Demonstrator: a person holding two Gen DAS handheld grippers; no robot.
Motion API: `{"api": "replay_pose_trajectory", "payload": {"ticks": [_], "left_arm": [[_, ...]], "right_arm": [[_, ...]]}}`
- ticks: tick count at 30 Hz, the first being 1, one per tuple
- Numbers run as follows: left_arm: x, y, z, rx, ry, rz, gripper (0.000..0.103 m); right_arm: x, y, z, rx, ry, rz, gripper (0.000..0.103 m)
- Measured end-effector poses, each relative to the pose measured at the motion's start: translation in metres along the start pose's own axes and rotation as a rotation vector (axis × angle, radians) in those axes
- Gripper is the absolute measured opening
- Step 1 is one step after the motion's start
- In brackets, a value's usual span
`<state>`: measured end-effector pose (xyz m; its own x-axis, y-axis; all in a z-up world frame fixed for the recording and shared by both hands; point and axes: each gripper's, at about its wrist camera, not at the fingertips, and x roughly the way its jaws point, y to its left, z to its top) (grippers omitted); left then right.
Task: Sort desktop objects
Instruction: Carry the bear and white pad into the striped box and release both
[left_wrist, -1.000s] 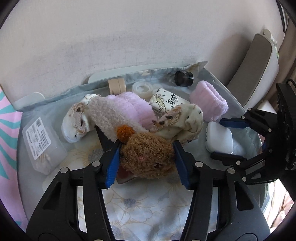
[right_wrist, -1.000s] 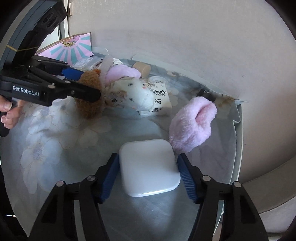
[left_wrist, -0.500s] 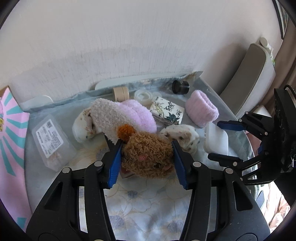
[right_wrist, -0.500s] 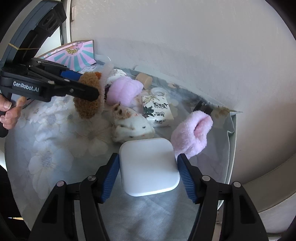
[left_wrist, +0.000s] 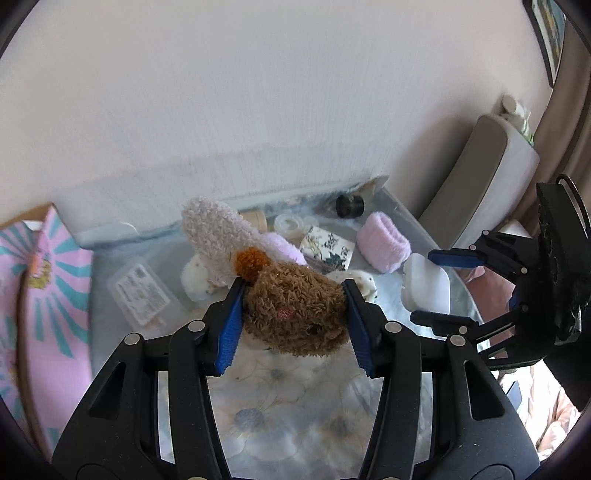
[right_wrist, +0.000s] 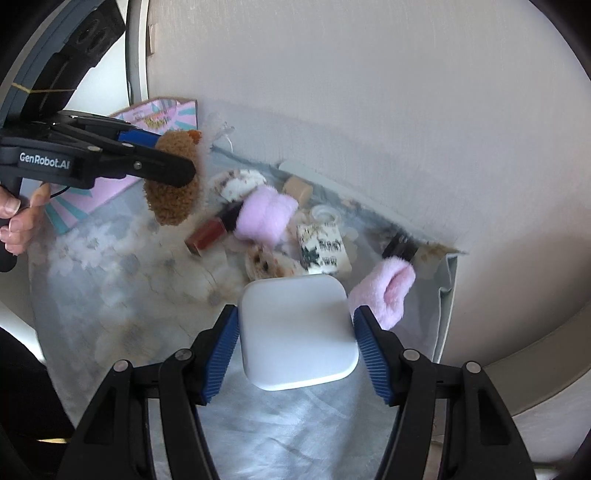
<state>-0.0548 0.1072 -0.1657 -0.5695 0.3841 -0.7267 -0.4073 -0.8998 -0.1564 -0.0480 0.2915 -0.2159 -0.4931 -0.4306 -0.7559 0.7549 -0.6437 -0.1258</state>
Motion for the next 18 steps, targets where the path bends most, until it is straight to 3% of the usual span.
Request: {"api": "replay_pose_trajectory", "payload": {"ticks": [9, 18], "left_arm": [[-0.077, 0.021, 0.014, -0.018, -0.064, 0.047, 0.047], [-0.148, 0.075, 0.005, -0.1, -0.11, 0.154, 0.047]], "right_arm": [[-0.028, 0.02, 0.048, -0.005, 0.011, 0.032, 0.059], [-0.03, 0.061, 0.126, -0.102, -0.009, 0.101, 0.059]]}}
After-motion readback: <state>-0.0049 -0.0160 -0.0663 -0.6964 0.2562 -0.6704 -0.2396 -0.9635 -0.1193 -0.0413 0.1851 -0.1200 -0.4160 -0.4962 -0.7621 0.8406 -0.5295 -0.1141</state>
